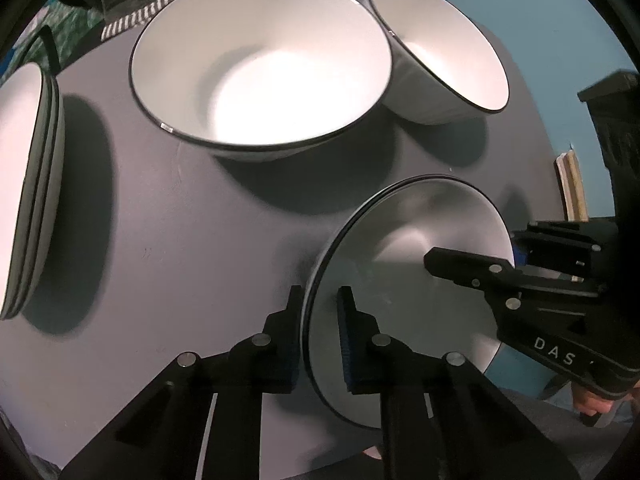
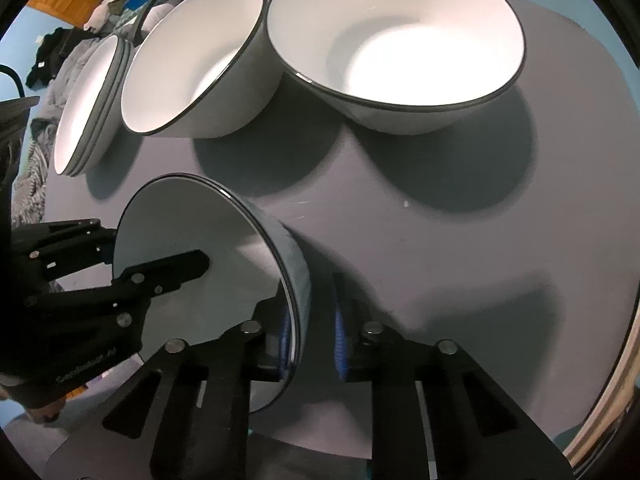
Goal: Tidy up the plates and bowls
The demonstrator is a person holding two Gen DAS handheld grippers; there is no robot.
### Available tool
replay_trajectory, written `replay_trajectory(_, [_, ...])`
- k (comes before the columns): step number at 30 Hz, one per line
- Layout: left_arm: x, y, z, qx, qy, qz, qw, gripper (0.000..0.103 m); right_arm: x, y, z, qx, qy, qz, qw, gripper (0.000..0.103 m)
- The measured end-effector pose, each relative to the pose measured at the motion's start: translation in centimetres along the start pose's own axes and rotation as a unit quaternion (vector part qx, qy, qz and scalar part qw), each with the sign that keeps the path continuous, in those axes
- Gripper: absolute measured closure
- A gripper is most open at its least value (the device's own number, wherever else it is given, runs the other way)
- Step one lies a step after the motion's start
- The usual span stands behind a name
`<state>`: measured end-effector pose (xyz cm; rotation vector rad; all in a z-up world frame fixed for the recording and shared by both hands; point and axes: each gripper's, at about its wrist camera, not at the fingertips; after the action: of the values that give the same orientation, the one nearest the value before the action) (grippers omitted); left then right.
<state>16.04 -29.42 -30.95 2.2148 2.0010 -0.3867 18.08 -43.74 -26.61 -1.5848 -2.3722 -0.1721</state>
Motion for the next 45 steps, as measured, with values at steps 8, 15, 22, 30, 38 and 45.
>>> replay_trajectory(8, [0.8, 0.0, 0.3, 0.008, -0.013, -0.017, 0.9997, 0.09, 0.4, -0.4, 0.2, 0.004, -0.002, -0.004, 1.0, 0.092])
replay_trajectory(15, [0.6, 0.8, 0.1, 0.009, -0.003, -0.003, 0.9999, 0.091, 1.7, -0.2, 0.8, 0.003, -0.025, -0.003, 1.0, 0.095])
replay_trajectory(22, [0.8, 1.1, -0.1, 0.013, -0.015, -0.003, 0.9998, 0.091, 1.3, 0.0, -0.1, -0.008, -0.022, 0.012, 1.0, 0.096])
replay_trajectory(30, [1.5, 2.0, -1.4, 0.003, -0.024, -0.006, 0.9997, 0.092, 0.3, 0.3, -1.1, -0.018, -0.018, 0.033, 0.999, 0.095])
replay_trajectory(38, [0.6, 3.1, -4.1, -0.015, -0.022, 0.0, 0.9996, 0.092, -1.2, 0.4, -3.9, -0.035, -0.008, 0.06, 0.998, 0.095])
replay_trajectory(45, [-1.7, 5.1, -5.8, -0.029, -0.013, 0.019, 0.9993, 0.092, -0.5, 0.7, -4.8, -0.053, -0.006, 0.072, 0.996, 0.095])
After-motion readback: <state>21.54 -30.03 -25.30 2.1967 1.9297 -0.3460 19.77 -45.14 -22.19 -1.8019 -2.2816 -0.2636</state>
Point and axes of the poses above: each gripper's, at about its wrist camera, not at the fingertips, and z roughly the way its jaws point, x to its left, y to its top, and after that the axes turned 5 degrees about x, right-handed
